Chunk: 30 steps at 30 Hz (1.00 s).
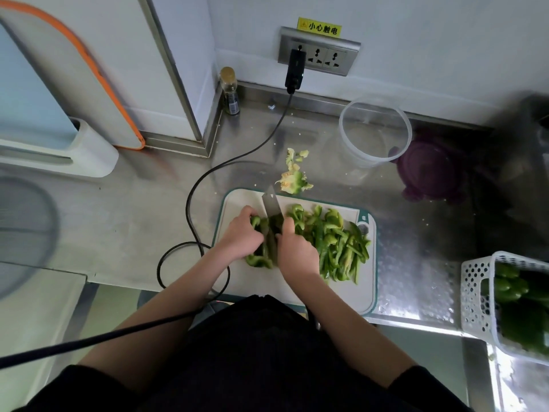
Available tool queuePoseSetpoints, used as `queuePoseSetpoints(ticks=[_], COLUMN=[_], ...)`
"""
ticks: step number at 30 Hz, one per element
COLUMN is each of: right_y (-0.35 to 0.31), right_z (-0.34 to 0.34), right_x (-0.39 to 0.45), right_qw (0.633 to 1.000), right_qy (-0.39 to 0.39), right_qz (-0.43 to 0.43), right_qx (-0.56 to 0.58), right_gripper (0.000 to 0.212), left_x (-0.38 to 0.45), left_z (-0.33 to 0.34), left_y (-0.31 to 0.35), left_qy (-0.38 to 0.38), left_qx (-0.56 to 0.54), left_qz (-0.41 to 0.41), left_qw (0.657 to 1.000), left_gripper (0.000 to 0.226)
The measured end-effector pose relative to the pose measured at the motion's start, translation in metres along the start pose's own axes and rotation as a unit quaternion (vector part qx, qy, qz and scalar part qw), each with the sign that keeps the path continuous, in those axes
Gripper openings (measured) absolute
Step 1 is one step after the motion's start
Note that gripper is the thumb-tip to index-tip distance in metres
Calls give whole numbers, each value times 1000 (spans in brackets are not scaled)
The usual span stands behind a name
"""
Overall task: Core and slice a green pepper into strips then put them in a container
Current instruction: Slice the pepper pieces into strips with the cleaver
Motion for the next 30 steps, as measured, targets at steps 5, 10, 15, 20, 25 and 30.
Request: queuePoseSetpoints(ticks=[5, 10, 15, 20, 25, 30], right_y=[0, 35, 69, 57, 35, 21], right_z=[-7, -33, -37, -40, -36, -28], right_x=[7, -6, -22, -29, -28, -23], right_qw=[1000, 980, 957, 958, 974, 984], right_qy=[-15, 68, 85, 90, 53, 39], right_qz=[-4, 52, 97, 86, 41, 38], right_qx=[14, 181, 260, 257, 215, 170], right_gripper=[29, 27, 30, 26, 14, 14], left_x=[-1, -7, -8, -7, -13, -3], left_z=[-6, -2, 17, 20, 12, 12], left_y=[-3, 2, 14, 12, 11, 9], left_qy=[-2, 3, -9, 8, 99, 102], left_qx=[-6, -23, -19, -31, -14, 51], left_qz=[-23, -15, 14, 18, 76, 59], left_qw=[1000, 1000, 1000, 999, 992, 992], left_gripper=[44, 37, 41, 38, 45, 38])
Point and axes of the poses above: each hand's wrist, its own x-axis towards the middle knuckle, its own z-axis out of the palm, y = z × x, the point moved 5 cm from there along x, towards the middle knuckle, and after that the axes turned 8 degrees about -z, right-handed, at the moved point
